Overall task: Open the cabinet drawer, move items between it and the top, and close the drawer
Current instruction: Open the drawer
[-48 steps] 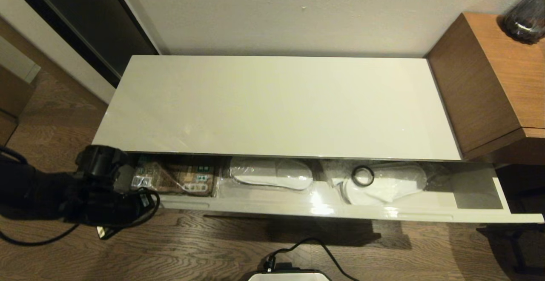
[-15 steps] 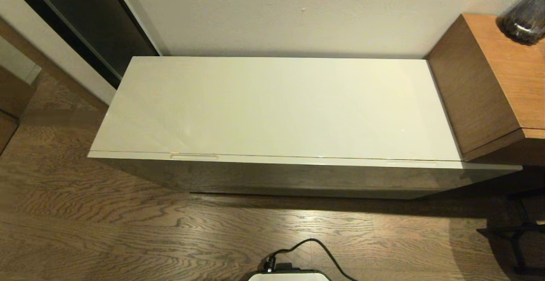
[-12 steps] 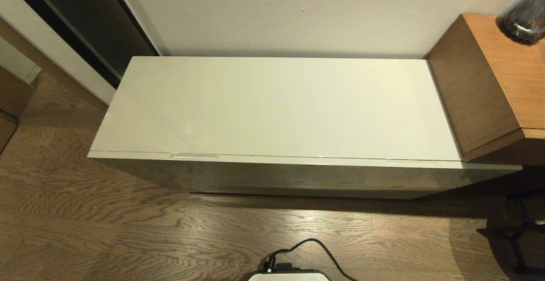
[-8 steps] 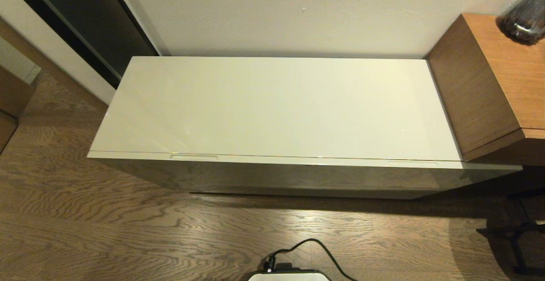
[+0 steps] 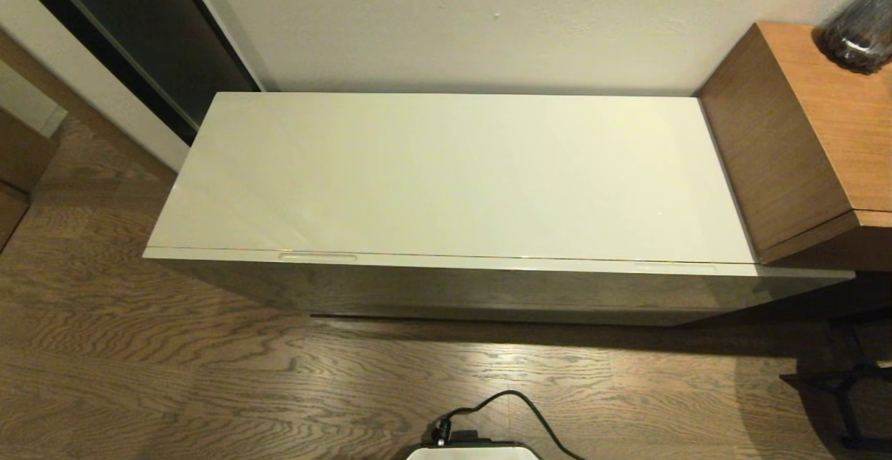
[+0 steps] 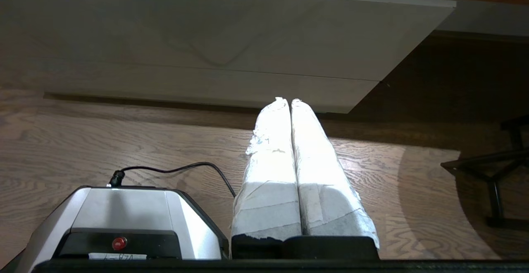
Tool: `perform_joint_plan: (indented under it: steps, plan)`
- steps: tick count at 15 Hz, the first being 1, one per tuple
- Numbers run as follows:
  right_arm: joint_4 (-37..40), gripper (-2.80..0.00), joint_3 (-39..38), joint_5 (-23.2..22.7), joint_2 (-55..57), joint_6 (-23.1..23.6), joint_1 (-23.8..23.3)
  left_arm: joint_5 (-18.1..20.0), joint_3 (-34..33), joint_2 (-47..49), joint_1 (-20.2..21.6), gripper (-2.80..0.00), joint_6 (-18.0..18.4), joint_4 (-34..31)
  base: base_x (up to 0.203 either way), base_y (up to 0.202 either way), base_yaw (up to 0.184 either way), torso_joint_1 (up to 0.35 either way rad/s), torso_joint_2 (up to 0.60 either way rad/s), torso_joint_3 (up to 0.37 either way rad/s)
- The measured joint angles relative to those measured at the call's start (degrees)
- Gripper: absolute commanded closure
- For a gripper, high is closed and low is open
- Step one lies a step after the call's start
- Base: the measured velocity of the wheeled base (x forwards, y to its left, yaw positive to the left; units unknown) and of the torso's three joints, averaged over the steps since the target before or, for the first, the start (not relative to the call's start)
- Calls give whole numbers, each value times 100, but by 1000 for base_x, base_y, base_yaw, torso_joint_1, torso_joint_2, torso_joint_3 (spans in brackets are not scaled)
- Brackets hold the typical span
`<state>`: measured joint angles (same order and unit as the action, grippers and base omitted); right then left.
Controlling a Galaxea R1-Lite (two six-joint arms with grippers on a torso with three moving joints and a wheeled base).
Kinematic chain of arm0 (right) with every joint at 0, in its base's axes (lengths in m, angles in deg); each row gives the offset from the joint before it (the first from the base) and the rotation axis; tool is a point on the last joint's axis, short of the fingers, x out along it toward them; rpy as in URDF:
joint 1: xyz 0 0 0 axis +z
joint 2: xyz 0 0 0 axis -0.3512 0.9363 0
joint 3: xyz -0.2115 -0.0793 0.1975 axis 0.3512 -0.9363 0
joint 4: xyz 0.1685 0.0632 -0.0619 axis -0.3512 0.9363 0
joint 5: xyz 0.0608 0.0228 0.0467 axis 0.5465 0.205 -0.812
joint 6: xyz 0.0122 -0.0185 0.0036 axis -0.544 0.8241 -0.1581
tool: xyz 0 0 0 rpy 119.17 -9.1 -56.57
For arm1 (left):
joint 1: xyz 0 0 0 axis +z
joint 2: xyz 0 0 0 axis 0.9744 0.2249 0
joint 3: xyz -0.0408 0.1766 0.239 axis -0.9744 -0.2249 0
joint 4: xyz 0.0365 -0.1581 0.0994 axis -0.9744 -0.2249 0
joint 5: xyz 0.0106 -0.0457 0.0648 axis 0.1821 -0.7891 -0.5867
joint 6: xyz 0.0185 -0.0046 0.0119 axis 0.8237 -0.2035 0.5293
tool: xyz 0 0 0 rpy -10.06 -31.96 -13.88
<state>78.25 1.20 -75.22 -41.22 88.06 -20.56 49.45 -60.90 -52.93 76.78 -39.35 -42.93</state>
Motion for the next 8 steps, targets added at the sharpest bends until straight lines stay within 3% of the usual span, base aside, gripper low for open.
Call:
perform_joint_plan:
  steps: [8]
  plan:
    - [-2,0,0,0,1,-2,0,-2,-5,1,0,0,2,0,0,0,0,0,0,0]
